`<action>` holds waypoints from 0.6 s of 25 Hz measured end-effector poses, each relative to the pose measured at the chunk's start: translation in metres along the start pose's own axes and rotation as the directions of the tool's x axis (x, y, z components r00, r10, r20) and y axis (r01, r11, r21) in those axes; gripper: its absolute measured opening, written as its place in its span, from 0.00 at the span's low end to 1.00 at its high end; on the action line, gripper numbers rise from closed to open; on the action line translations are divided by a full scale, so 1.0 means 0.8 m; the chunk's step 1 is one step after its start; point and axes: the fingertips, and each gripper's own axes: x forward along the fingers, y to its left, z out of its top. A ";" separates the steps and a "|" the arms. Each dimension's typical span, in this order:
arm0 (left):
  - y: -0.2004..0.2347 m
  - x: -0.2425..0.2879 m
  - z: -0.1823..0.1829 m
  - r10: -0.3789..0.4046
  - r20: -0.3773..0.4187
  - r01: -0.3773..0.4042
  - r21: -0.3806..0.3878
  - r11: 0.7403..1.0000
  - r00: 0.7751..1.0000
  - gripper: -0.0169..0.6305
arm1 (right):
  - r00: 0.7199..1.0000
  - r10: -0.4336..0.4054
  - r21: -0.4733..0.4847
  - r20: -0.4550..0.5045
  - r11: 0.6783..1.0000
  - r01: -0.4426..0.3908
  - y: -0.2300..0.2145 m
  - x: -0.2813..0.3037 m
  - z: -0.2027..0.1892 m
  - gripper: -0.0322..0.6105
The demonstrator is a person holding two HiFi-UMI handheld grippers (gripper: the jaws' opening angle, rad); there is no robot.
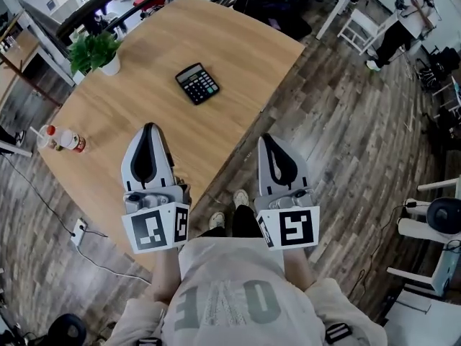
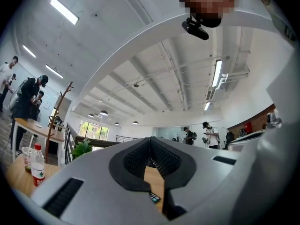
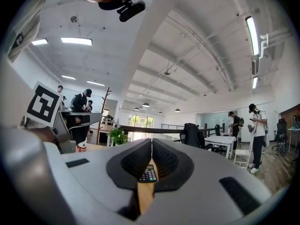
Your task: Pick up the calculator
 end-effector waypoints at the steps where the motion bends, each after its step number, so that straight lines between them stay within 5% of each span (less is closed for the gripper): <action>1: 0.000 0.000 -0.003 0.010 -0.006 -0.010 0.002 1.000 1.000 0.04 | 1.000 0.010 0.002 -0.002 1.000 -0.010 0.000 0.003 -0.002 0.08; 15: -0.026 0.082 -0.009 0.109 0.005 -0.109 0.089 0.990 0.994 0.04 | 0.986 0.152 0.079 0.068 0.984 -0.157 -0.063 0.113 -0.010 0.08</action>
